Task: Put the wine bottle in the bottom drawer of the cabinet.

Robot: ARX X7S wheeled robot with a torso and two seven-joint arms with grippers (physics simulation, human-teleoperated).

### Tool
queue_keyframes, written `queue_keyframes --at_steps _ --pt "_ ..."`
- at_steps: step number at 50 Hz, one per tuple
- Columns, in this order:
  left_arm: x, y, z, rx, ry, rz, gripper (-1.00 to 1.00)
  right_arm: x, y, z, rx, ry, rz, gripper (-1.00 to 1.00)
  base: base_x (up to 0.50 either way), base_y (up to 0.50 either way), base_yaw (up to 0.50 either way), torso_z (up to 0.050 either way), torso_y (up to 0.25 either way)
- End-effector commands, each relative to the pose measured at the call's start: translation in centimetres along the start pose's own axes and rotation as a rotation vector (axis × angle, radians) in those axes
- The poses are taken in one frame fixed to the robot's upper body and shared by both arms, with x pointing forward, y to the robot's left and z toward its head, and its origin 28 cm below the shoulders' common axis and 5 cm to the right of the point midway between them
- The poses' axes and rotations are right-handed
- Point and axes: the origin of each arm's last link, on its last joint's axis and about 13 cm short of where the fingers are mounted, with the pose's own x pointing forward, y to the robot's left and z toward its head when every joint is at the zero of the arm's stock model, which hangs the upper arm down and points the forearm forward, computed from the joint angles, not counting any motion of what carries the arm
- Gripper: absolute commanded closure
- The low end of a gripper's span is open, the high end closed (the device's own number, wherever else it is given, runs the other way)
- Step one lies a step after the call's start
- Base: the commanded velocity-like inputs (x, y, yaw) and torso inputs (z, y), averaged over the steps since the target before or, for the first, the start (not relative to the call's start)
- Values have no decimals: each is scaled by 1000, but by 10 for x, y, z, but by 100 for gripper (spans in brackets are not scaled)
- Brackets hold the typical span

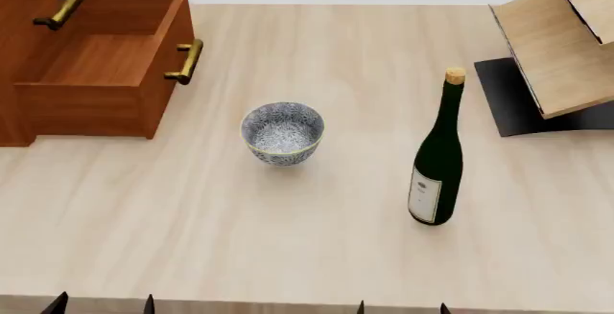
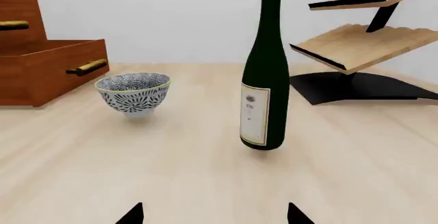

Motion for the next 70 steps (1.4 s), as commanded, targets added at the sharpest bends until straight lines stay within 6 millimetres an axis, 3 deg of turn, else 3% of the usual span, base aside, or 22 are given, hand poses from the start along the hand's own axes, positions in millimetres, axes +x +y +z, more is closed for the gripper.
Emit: queue_keyframes --at_steps 1,14,62,70 --pt "0 0 0 0 0 0 -100 0 0 0 0 0 0 -100 0 0 0 0 0" --pt "-6 -2 1 19 -29 -46 -100 -2 0 0 3 -7 1 -100 0 0 0 1 0" --pt "-5 -2 0 39 -9 -1 -100 -4 2 2 -28 -23 15 -100 0 0 0 50 0" --pt "-6 -2 7 1 30 14 -100 -4 2 10 -24 -30 14 -100 0 0 0 8 0"
